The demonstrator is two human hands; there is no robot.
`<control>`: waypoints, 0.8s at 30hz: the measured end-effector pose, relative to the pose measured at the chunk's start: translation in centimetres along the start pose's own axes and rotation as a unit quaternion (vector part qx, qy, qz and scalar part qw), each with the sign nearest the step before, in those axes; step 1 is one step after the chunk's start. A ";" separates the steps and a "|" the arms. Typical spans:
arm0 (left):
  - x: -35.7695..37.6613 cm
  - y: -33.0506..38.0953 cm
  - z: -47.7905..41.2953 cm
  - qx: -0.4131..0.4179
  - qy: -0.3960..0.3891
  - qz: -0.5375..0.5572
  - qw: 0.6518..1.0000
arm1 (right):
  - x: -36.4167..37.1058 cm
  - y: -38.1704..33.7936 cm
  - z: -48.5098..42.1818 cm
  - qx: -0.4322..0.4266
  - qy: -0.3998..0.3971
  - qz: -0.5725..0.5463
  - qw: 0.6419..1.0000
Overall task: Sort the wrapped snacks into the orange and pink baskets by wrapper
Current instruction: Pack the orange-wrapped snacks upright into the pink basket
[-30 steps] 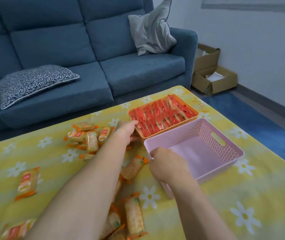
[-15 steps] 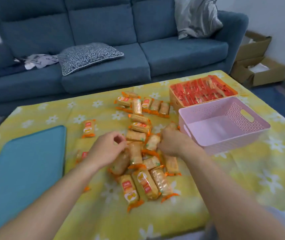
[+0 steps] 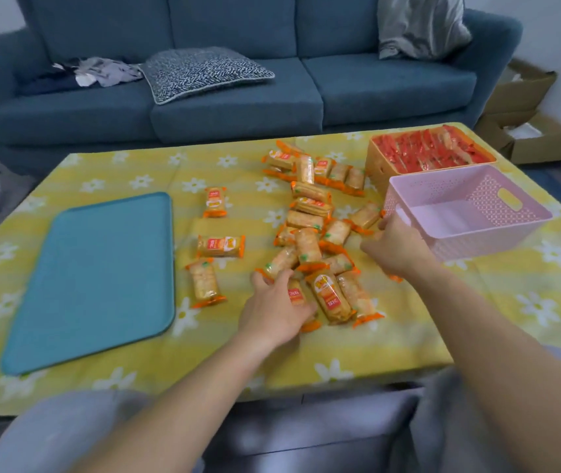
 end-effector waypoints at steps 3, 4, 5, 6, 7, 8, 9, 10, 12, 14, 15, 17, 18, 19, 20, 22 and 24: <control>0.3 0.5 0.0 0.006 0.011 0.004 1.000 | 0.5 -0.3 1.4 0.009 -0.019 -0.043 0.999; 0.3 0.7 0.1 0.007 0.013 0.011 1.000 | 1.4 0.2 1.8 0.014 -0.041 -0.041 0.998; 0.2 0.8 0.0 0.006 0.012 0.022 1.000 | 2.3 0.4 2.2 0.023 -0.062 -0.032 0.997; 0.1 0.9 0.0 0.004 0.008 0.034 0.999 | 3.4 1.2 2.0 0.027 -0.074 -0.036 0.996; 0.0 1.0 -0.1 -0.001 0.000 0.055 0.999 | 4.0 1.2 2.3 0.034 -0.085 -0.043 0.995; -0.1 1.0 -0.2 -0.007 -0.011 0.088 0.996 | 4.5 1.0 2.3 0.042 -0.096 -0.058 0.993; -0.2 0.9 -0.3 -0.010 -0.025 0.127 0.992 | 4.8 0.5 2.5 0.058 -0.107 -0.078 0.989; -0.4 1.0 -0.3 -0.011 -0.040 0.166 0.985 | 5.0 0.0 2.6 0.069 -0.108 -0.095 0.987; -0.1 0.9 -0.3 -0.018 -0.061 0.243 0.968 | 5.3 -0.8 2.6 0.102 -0.117 -0.143 0.977; 0.3 0.9 -0.2 -0.042 -0.076 0.310 0.947 | 5.6 -1.1 2.9 0.118 -0.122 -0.190 0.967; 0.5 0.9 -0.3 -0.057 -0.082 0.336 0.936 | 5.7 -1.4 3.1 0.119 -0.122 -0.203 0.964; 0.8 1.0 -0.5 -0.080 -0.088 0.396 0.911 | 6.4 -1.7 3.6 0.129 -0.123 -0.228 0.957; 0.8 1.1 -0.5 -0.085 -0.094 0.422 0.898 | 6.7 -1.8 3.9 0.138 -0.127 -0.248 0.950; 0.9 1.2 -0.6 -0.085 -0.105 0.438 0.889 | 7.0 -1.8 4.1 0.150 -0.133 -0.275 0.940; 1.0 1.2 -0.5 -0.081 -0.116 0.441 0.887 | 7.4 -1.7 4.2 0.158 -0.135 -0.306 0.929; 1.3 1.2 -0.5 -0.078 -0.122 0.436 0.888 | 7.7 -1.9 4.8 0.164 -0.134 -0.370 0.905; 1.2 1.2 -0.5 -0.081 -0.114 0.445 0.884 | 7.9 -1.8 5.2 0.173 -0.132 -0.410 0.886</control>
Point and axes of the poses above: each hand's wrist, its own z-axis away from the middle knuckle, its own x-axis out of the palm, y = z × x, the point moved 1 cm from there along -z, towards the middle knuckle, and after that the axes turned 5 degrees about -x, right-handed, at the moved point
